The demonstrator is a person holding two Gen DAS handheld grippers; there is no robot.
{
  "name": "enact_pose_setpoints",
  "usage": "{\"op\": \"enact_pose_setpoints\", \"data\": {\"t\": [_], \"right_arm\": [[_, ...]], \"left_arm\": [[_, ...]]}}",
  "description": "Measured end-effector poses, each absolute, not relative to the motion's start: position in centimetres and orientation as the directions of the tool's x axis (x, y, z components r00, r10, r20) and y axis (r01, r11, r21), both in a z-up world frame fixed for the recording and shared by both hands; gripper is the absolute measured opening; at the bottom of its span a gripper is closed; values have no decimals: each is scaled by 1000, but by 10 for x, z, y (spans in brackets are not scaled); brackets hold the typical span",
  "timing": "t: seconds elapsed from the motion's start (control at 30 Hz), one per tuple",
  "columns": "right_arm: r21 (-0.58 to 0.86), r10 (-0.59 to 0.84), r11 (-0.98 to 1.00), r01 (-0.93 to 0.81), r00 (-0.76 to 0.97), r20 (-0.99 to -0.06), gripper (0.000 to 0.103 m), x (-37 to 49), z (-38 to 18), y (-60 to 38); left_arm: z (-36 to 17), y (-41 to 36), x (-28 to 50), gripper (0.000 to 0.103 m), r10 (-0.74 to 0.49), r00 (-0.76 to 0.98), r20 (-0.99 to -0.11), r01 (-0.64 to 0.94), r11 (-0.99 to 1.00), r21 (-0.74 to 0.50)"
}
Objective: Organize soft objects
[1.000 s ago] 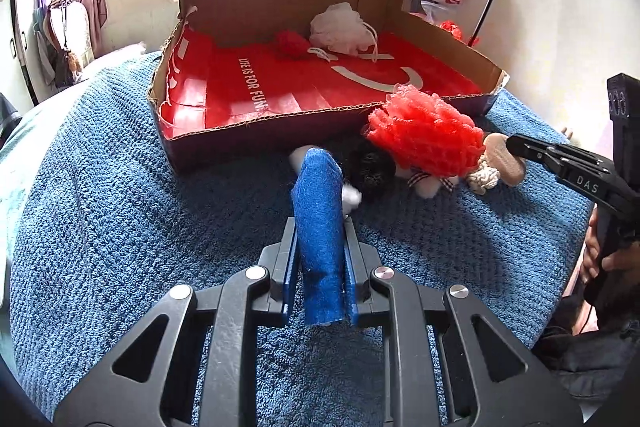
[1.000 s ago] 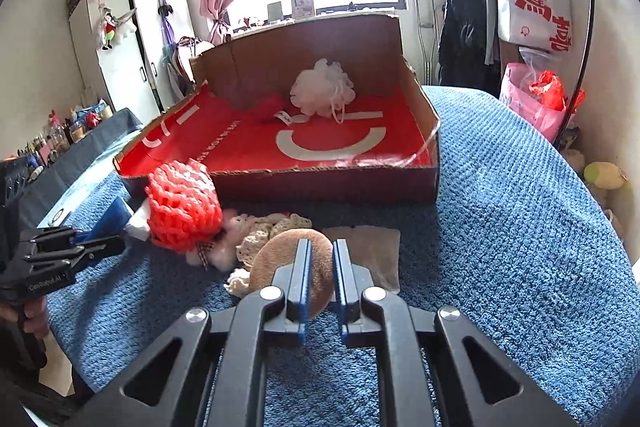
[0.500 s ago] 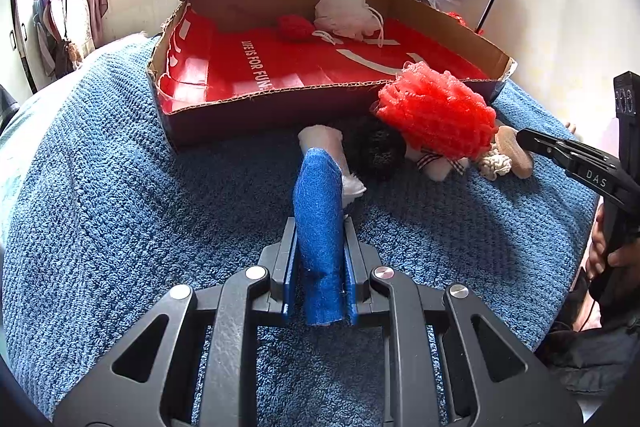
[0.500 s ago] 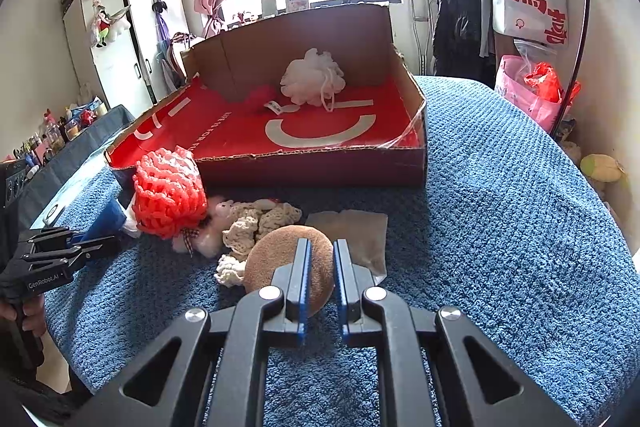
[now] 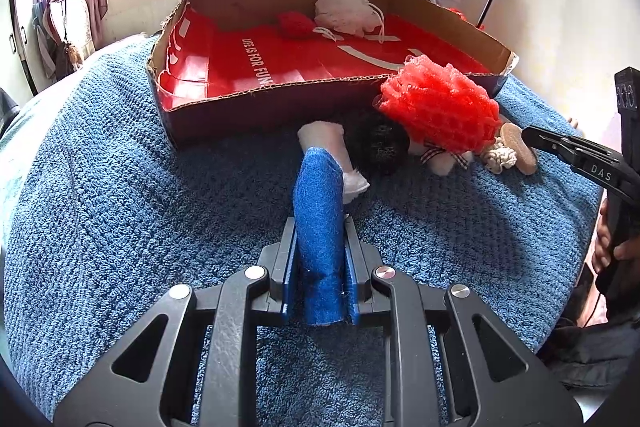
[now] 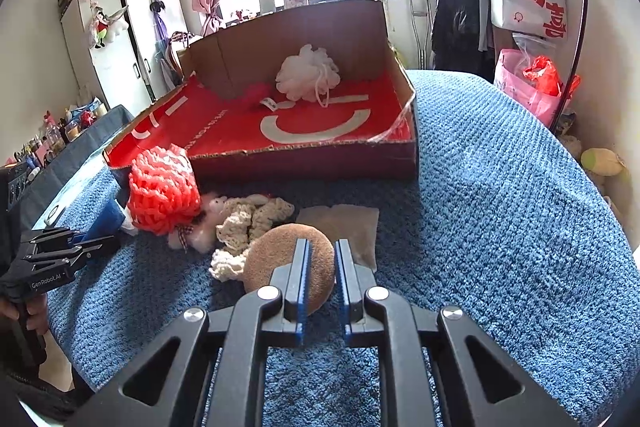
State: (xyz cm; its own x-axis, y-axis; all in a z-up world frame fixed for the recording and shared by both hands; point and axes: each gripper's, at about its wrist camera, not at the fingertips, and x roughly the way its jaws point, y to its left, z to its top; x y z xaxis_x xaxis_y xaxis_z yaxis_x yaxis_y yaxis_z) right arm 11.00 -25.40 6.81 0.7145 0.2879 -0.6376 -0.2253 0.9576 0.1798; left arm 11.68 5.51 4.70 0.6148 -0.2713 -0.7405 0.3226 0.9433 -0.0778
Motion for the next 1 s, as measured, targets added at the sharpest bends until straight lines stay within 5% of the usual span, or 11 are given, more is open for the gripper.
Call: {"op": "enact_pose_setpoints", "data": {"t": [0.13, 0.2, 0.27, 0.67, 0.73, 0.77, 1.0], "right_arm": [[187, 291, 957, -223, 713, -638, 29, 108, 67, -256], [199, 302, 953, -228, 714, -631, 62, 107, 68, -257], [199, 308, 952, -235, 722, -620, 69, 104, 69, -257], [153, 296, 953, -260, 701, -649, 71, 111, 61, -241], [152, 296, 953, -262, 702, -647, 73, 111, 61, -240], [149, 294, 953, -262, 703, -647, 74, 110, 61, -240], [106, 267, 959, -262, 715, -647, 74, 108, 60, -235]], "left_arm": [[46, 56, 117, 21, -275, 615, -739, 325, 942, -81], [46, 55, 116, 23, -277, 616, -738, 324, 943, -83], [46, 54, 116, 24, -275, 617, -738, 325, 942, -79], [45, 52, 114, 31, -279, 618, -735, 319, 943, -90], [44, 52, 114, 48, -288, 614, -735, 324, 941, -98], [44, 51, 113, 67, -296, 610, -735, 329, 938, -105], [44, 48, 111, 70, -297, 619, -727, 329, 939, -103]]}}
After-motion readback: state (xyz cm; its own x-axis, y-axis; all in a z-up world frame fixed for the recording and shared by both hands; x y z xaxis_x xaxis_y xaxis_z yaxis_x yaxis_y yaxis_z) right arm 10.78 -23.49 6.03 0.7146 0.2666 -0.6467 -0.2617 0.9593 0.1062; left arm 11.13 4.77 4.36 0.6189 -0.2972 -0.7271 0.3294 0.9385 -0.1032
